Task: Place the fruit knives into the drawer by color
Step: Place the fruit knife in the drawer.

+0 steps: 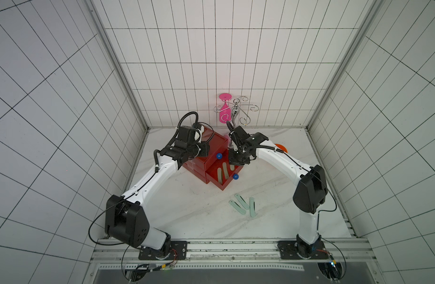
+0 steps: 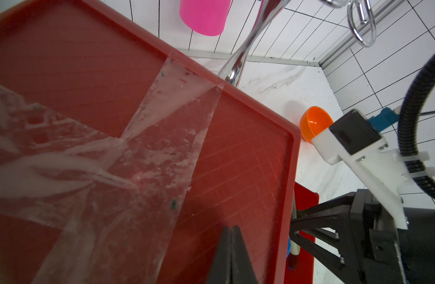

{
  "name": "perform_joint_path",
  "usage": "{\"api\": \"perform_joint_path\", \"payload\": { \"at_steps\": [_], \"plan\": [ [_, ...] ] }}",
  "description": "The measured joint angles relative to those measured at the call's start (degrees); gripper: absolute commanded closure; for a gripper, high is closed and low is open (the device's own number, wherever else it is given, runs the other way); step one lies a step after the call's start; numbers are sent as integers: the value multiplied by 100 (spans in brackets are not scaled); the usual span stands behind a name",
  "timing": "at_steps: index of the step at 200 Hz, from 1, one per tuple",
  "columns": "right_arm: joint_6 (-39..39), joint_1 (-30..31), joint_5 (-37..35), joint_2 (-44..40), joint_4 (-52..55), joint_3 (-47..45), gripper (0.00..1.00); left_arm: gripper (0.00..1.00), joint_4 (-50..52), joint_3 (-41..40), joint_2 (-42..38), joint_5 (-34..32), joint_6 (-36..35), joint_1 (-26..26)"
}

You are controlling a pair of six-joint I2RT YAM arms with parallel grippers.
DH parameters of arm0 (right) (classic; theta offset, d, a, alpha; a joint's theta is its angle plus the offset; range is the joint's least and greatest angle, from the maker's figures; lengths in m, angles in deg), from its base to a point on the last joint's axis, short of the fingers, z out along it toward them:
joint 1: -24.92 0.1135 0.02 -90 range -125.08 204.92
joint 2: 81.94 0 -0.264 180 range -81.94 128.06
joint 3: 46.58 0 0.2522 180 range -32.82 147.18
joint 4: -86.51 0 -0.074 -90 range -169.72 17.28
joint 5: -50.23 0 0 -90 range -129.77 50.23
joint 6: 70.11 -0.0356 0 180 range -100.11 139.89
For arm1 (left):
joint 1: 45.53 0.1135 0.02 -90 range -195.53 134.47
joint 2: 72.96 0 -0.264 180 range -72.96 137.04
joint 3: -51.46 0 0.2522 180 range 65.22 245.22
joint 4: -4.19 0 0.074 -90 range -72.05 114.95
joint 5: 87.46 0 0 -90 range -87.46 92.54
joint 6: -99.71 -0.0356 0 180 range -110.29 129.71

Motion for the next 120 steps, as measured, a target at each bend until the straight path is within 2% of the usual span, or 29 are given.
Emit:
{"api": "perform_joint_path", "payload": {
  "at_steps": [120],
  "plan": [
    [2,-7,-79,247,-46,0,78,100,0,0,4,44,2,22]
  ]
}}
